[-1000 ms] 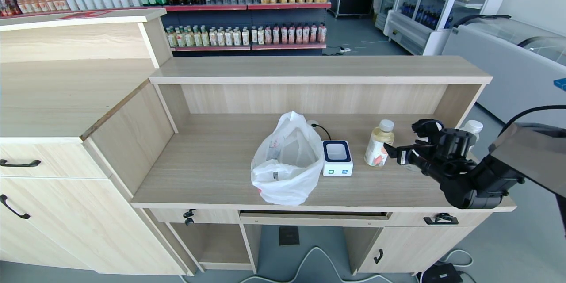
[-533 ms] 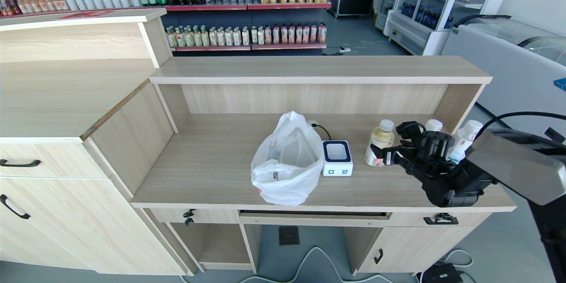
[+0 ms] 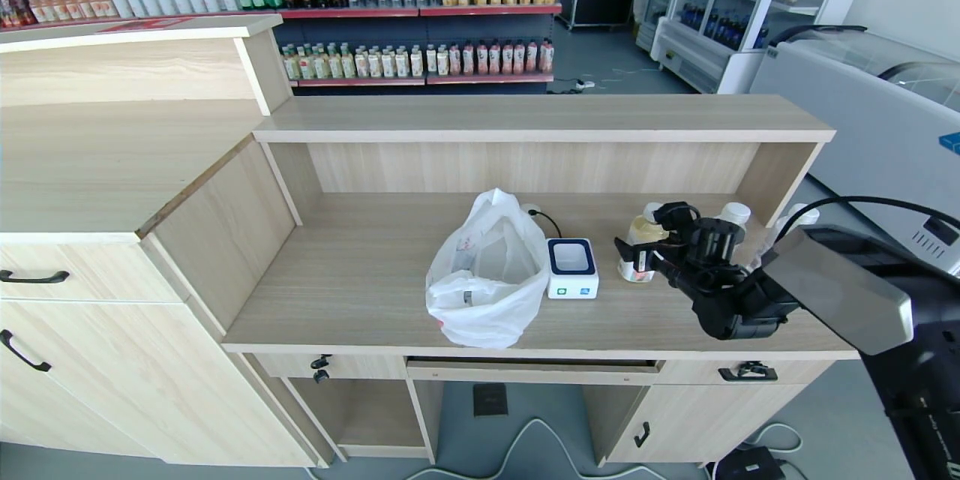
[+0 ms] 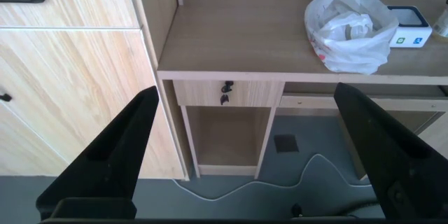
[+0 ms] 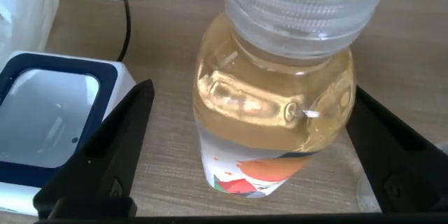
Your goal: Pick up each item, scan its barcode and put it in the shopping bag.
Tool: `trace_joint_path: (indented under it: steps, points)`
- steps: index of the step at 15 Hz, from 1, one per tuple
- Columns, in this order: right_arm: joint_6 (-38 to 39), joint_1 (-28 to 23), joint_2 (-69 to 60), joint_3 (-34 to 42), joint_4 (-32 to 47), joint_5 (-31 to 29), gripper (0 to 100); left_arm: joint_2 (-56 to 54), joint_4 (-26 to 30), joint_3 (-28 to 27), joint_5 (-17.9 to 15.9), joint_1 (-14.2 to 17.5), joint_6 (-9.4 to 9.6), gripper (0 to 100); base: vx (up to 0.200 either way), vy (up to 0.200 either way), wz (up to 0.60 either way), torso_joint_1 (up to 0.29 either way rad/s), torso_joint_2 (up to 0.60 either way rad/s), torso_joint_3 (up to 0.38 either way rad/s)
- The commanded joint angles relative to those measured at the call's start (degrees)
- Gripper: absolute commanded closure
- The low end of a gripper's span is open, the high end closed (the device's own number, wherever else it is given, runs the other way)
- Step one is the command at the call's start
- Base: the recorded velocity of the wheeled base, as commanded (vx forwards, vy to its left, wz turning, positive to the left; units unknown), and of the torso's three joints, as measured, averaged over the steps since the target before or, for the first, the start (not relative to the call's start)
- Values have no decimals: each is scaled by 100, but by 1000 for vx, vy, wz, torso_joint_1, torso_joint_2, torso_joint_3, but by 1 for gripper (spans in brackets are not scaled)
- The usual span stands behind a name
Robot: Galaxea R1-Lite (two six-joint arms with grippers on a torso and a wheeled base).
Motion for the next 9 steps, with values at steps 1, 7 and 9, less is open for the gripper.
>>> trace_joint_path:
  steps: [1, 7, 9]
  points:
    - [1, 22, 159, -165, -3, 6, 0, 0, -1, 1, -2, 0, -1, 0, 0, 0, 0, 0, 0, 0]
    - [-17, 66, 467, -666, 182, 24, 0, 0, -1, 1, -2, 0, -10, 0, 0, 0, 0, 0, 0, 0]
    - [-17, 109, 537, -921, 340, 24, 0, 9, -1, 1, -2, 0, -1, 0, 0, 0, 0, 0, 0, 0]
